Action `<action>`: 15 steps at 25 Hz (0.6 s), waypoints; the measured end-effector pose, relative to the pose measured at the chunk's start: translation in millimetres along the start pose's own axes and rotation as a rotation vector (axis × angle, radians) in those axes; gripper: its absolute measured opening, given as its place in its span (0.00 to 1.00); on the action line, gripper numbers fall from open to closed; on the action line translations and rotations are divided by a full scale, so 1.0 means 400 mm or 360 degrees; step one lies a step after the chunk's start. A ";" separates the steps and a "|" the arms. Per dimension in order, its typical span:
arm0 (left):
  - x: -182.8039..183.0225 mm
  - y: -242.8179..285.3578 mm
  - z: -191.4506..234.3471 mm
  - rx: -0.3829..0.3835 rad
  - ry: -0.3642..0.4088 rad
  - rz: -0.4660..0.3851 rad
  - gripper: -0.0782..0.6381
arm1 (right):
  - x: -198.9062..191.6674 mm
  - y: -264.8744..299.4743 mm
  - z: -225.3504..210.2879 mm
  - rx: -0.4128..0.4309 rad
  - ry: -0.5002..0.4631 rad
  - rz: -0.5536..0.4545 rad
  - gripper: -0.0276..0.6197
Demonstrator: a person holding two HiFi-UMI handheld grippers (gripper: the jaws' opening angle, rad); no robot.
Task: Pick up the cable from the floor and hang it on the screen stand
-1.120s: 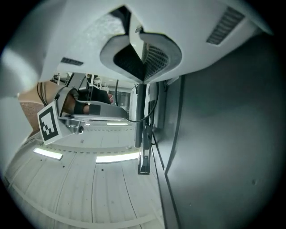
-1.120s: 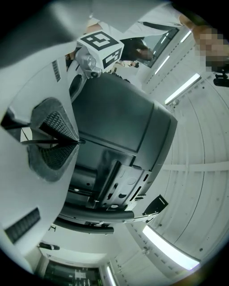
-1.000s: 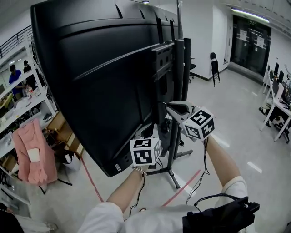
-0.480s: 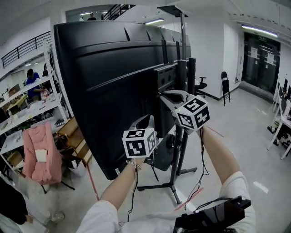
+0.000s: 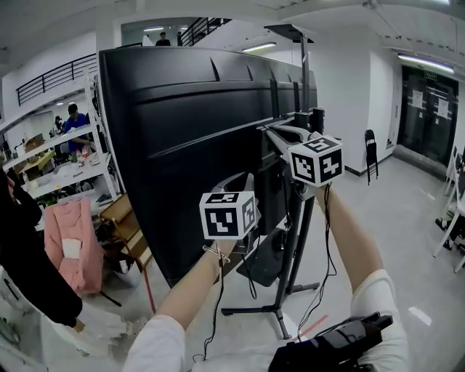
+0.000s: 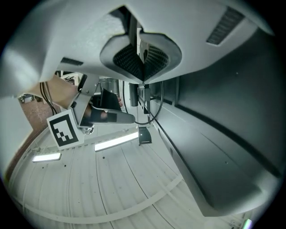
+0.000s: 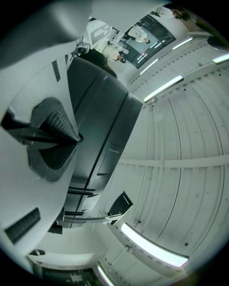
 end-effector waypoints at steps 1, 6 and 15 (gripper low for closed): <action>0.009 0.011 0.000 -0.0006 -0.0004 0.0000 0.11 | 0.006 0.007 -0.012 -0.0016 0.0014 -0.0006 0.10; 0.042 0.067 0.005 -0.0036 -0.0020 -0.0008 0.11 | 0.013 0.050 -0.071 -0.0102 0.0073 0.0002 0.10; 0.059 0.105 0.011 -0.0123 -0.0045 -0.0026 0.11 | -0.032 0.074 -0.183 -0.0250 0.0250 -0.0003 0.10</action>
Point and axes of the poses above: the fingertips, and each gripper's own axes: y forward along the fingers, z to its left, x out of its top, the point moved 9 cm from there along -y, backward along the fingers, and after that the axes turned 4 degrees about -x, right-handed, at the moved point
